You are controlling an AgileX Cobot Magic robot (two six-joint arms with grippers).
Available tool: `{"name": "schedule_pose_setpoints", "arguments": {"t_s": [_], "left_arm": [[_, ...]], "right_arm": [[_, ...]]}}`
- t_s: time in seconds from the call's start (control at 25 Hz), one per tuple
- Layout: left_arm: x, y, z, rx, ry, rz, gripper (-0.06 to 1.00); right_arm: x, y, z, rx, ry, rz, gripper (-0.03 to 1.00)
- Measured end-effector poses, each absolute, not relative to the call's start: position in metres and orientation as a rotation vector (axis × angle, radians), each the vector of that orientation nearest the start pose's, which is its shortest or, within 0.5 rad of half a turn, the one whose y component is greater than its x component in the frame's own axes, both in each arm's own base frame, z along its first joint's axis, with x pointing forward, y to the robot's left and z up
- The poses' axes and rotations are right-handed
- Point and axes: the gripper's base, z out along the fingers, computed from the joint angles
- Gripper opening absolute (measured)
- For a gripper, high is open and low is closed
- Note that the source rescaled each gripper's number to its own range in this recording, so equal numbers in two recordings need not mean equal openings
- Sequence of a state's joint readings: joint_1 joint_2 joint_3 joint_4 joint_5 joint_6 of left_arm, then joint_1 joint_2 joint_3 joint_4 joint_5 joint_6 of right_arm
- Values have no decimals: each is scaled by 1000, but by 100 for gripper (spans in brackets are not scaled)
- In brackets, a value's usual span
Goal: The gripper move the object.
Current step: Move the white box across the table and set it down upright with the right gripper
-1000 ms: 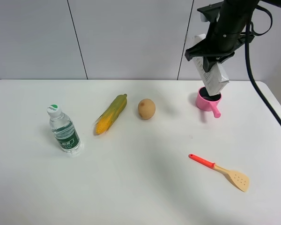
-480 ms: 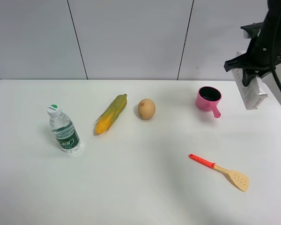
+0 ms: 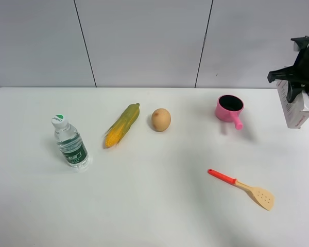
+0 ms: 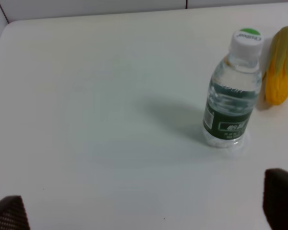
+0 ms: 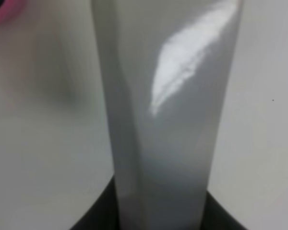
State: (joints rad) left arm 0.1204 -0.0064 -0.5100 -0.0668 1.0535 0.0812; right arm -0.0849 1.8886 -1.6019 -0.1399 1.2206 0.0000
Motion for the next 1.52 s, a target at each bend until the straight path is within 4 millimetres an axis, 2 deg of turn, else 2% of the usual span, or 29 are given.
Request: {"name": "schedule_pose_setpoints", "arguments": {"t_s": [0.32, 0.56, 0.92, 1.12, 1.52], "left_arm": [[-6, -6, 281, -36, 2019, 48, 100], [-6, -6, 281, -36, 2019, 48, 100], [-6, -6, 281, -36, 2019, 48, 100], [-6, -6, 281, -36, 2019, 48, 100], [-6, -6, 281, -36, 2019, 48, 100]], "right_arm": [[412, -46, 207, 55, 3023, -189, 0], [423, -50, 175, 65, 3027, -164, 0], [432, -63, 167, 144, 2936, -109, 0], [438, -63, 152, 154, 2918, -87, 0], [448, -64, 154, 145, 2809, -91, 0]]}}
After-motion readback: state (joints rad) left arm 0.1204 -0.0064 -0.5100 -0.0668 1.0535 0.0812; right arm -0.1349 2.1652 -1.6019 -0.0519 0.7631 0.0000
